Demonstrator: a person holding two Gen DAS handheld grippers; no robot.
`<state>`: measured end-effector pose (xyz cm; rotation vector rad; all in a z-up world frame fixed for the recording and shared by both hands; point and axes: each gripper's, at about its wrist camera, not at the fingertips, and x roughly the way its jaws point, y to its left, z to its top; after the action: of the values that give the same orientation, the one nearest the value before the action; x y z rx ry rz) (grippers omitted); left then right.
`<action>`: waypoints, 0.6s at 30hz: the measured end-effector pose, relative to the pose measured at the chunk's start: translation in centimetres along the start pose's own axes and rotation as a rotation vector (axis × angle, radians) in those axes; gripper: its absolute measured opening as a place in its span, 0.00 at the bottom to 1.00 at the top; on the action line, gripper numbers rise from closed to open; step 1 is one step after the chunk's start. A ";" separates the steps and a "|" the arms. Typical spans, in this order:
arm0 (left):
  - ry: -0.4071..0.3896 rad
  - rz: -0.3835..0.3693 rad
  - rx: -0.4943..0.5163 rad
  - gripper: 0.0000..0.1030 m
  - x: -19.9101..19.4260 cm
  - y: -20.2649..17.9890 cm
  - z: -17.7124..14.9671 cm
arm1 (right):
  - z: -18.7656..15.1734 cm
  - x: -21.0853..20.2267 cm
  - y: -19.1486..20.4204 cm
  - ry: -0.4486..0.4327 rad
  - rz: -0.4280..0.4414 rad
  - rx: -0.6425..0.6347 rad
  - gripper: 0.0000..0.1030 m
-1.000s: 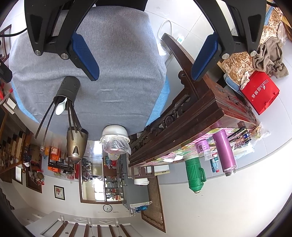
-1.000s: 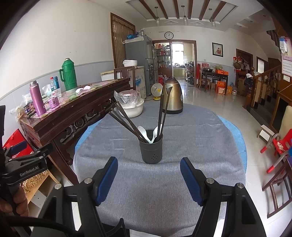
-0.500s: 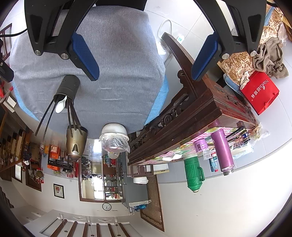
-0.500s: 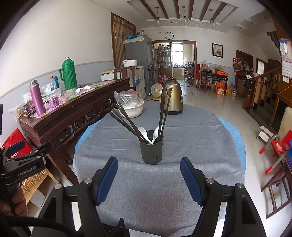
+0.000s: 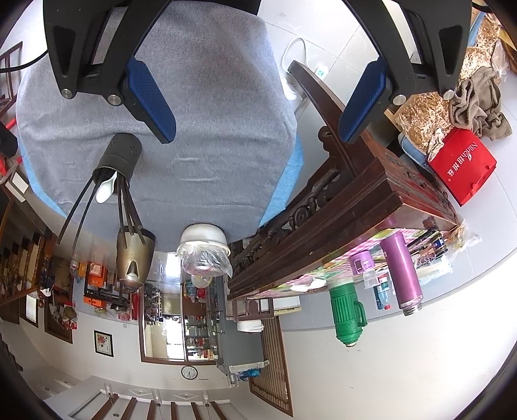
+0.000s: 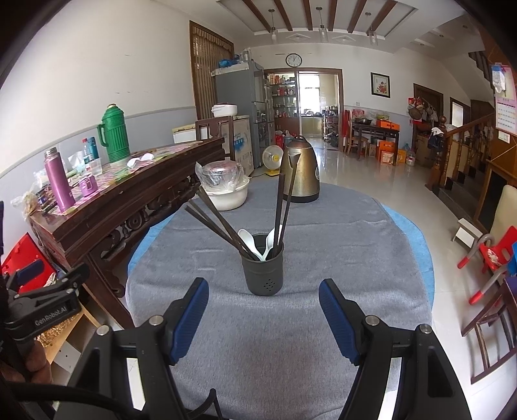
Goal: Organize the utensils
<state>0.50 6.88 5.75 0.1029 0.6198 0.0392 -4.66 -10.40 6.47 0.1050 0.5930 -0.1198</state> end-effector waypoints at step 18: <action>0.044 -0.023 -0.009 0.97 3.8 -0.8 2.0 | 2.2 3.1 -0.4 0.034 -0.013 0.004 0.72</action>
<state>4.82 6.18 5.09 0.0862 0.6647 0.0223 -0.95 -11.33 6.56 0.1071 0.6274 -0.1320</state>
